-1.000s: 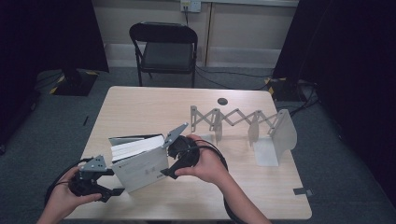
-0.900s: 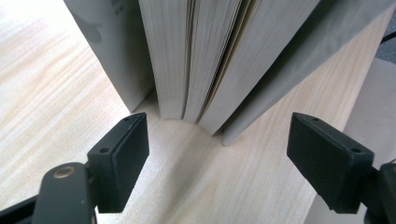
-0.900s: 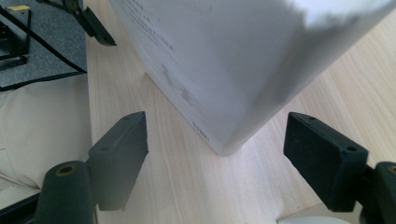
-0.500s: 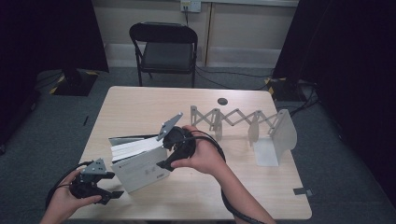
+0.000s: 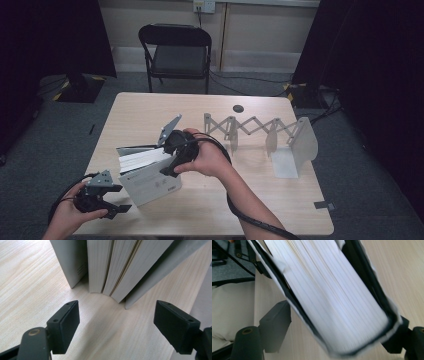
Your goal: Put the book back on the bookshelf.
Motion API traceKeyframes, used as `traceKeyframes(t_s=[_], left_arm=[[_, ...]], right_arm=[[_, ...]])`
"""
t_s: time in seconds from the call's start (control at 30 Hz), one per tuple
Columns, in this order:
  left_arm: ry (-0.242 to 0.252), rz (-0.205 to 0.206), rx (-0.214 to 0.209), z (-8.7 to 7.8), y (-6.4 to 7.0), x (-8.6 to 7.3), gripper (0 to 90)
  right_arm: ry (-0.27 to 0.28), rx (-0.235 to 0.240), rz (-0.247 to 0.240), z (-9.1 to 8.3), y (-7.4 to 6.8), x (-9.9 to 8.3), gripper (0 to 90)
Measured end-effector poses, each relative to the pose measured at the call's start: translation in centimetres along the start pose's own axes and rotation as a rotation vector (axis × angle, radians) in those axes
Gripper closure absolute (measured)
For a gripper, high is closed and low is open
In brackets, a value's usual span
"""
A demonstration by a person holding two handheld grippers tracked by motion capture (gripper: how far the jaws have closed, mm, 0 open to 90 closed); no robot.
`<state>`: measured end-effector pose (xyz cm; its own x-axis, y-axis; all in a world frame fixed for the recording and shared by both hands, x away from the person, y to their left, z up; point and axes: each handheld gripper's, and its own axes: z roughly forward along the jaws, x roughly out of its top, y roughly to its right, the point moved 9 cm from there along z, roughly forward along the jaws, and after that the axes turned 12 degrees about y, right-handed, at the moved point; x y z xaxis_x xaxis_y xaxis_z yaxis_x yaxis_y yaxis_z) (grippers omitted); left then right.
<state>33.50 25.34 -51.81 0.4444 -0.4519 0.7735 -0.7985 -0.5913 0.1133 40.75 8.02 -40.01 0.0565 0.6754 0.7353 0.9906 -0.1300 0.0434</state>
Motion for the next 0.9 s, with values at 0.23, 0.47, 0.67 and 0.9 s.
traceKeyframes(t_s=[0.23,0.47,0.67,0.9], left_arm=[[0.006,0.000,-0.004,-0.1,0.0,0.0,21.1],[0.003,0.000,0.001,0.1,0.0,0.0,21.6],[0.024,0.004,0.007,0.6,-0.1,0.3,19.9],[0.010,0.015,0.004,1.3,0.2,0.5,19.1]], right_arm=[[0.009,0.033,-0.044,0.4,-0.3,0.4,32.0],[0.006,0.060,-0.018,-0.7,-1.7,0.2,52.8],[-0.012,0.036,0.003,-1.6,-1.9,-0.5,52.8],[-0.033,-0.005,0.064,-4.5,-1.1,-3.2,52.8]])
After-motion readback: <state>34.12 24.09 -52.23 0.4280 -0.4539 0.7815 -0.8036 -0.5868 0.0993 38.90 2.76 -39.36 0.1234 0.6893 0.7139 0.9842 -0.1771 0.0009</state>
